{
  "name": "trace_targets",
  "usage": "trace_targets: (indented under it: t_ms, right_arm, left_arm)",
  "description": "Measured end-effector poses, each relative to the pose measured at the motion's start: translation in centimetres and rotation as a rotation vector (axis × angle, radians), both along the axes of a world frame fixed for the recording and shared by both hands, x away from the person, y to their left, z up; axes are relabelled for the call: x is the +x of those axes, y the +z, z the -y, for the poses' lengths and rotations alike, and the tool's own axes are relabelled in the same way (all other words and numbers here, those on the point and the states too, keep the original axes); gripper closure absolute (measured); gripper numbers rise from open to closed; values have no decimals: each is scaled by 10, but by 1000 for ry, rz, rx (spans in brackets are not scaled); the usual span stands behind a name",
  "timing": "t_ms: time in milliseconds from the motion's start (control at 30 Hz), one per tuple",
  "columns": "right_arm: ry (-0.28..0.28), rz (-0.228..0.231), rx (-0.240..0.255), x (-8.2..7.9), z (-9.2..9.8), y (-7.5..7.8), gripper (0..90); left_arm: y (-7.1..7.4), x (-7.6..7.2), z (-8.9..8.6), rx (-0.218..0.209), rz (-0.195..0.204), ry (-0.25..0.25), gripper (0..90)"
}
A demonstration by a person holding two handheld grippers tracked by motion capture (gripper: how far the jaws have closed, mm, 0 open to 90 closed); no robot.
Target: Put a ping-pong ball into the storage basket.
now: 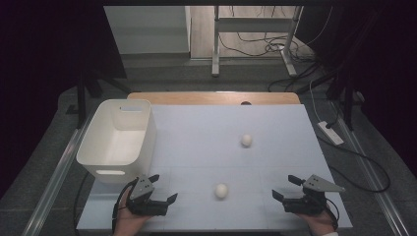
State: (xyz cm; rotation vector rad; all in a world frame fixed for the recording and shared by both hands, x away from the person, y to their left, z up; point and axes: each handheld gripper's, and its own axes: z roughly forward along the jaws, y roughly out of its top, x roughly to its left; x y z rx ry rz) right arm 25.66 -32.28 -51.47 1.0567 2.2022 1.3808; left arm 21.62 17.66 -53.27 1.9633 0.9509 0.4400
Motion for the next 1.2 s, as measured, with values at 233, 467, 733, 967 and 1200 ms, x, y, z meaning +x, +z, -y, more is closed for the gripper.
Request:
trace_targets:
  t_ms: [233, 467, 733, 967, 1200]
  right_arm:
    - [17, 1, 3, 3, -4, 0, 118]
    - [17, 1, -8, 1, -5, 0, 122]
    - [6, -2, 4, 0, -2, 0, 126]
    - [15, 1, -7, 0, -4, 0, 129]
    - [21, 2, -10, 2, -7, -1, 129]
  left_arm:
    - [0, -1, -3, -22, 6, 16, 88]
    - [1, -1, -2, -20, 12, 6, 89]
    - [3, 2, 1, -28, 10, -6, 90]
    - [4, 2, 5, -20, 13, -19, 90]
    - [5, 4, 7, -17, 11, -27, 90]
